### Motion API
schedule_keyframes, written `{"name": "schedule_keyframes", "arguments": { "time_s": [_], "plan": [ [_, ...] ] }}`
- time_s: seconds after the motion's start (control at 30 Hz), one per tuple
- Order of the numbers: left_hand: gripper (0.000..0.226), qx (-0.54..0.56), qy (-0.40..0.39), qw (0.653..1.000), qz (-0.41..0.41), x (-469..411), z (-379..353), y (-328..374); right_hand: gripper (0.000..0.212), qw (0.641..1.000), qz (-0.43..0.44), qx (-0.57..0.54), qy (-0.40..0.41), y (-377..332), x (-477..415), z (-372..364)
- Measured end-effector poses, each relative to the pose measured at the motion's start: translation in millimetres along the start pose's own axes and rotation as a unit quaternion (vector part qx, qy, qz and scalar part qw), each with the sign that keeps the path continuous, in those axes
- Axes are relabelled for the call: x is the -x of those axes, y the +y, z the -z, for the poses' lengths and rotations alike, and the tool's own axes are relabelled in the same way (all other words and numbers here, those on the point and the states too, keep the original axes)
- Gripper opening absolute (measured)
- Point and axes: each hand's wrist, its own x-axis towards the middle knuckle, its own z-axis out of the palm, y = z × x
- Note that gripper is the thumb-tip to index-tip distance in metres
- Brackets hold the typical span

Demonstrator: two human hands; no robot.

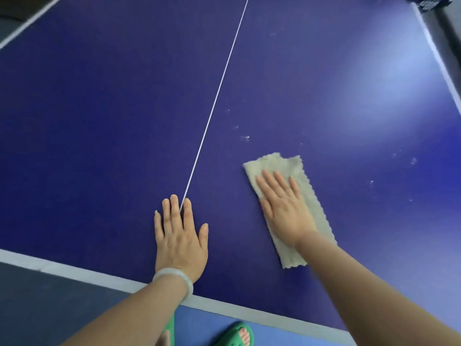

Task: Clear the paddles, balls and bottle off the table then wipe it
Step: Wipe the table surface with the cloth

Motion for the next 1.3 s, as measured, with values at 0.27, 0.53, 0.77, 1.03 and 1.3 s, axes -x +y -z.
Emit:
{"name": "schedule_keyframes", "arguments": {
  "time_s": [0.27, 0.53, 0.77, 1.03, 1.3],
  "plan": [
    [0.073, -0.001, -0.013, 1.0, -0.006, -0.3, -2.4, -2.4, 0.053, 0.95, -0.299, -0.042, 0.076, -2.9, 31.6, -3.4],
    [0.072, -0.002, -0.007, 1.0, -0.004, -1.8, -3.0, -1.5, 0.051, 0.991, 0.13, -0.006, -0.029, -99.0, -94.2, -10.2],
    [0.072, 0.002, -0.012, 1.0, -0.005, -1.3, -2.0, -1.8, 0.055, 0.998, -0.06, -0.028, 0.024, -19.3, -121.9, 2.0],
    [0.073, 0.006, -0.011, 1.0, -0.004, -0.9, -0.9, -2.0, 0.056, 0.947, -0.307, -0.05, 0.077, -37.0, -37.8, -8.4],
    [0.074, 0.007, 0.0, 1.0, -0.005, -1.3, -1.1, 0.0, 0.055, 0.998, -0.042, -0.005, 0.04, -20.6, -12.2, -13.4]
  ]
}}
